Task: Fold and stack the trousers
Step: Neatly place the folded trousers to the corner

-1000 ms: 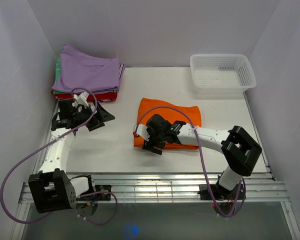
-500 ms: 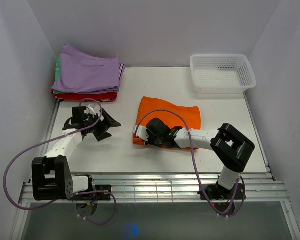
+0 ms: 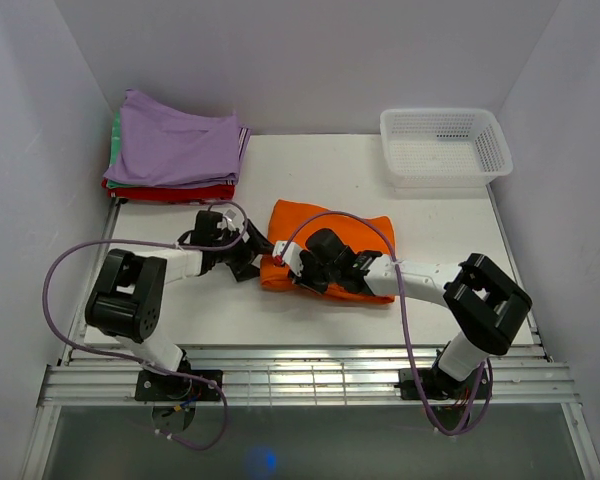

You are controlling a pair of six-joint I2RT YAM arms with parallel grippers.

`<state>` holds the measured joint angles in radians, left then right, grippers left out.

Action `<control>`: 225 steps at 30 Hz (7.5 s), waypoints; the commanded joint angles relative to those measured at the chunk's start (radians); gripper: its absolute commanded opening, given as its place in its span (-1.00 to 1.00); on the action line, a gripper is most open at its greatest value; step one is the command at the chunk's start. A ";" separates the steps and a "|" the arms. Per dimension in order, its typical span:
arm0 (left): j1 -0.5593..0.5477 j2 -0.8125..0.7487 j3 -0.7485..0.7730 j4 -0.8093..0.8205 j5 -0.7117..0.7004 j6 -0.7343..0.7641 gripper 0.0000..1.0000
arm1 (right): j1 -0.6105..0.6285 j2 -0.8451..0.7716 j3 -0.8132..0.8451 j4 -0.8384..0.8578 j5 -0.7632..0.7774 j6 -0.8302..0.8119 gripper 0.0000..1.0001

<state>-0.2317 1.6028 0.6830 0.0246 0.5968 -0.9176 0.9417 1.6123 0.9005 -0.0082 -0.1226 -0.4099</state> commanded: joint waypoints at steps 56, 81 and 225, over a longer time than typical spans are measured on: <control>-0.175 0.382 1.557 -0.750 -0.574 1.233 -1.00 | -0.609 -0.350 0.057 -0.355 -0.157 -0.096 0.84; -0.375 0.345 1.755 -0.637 -0.949 1.134 -1.00 | -0.609 -0.382 0.077 -0.383 -0.117 -0.136 0.80; 0.698 0.611 1.650 -0.841 -0.279 1.169 0.39 | -0.636 -0.316 0.184 -0.559 -0.048 -0.221 0.80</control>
<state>0.4480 2.3447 2.3089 -0.8078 0.4427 0.1989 0.3264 1.3392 1.0702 -0.5537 -0.1814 -0.6521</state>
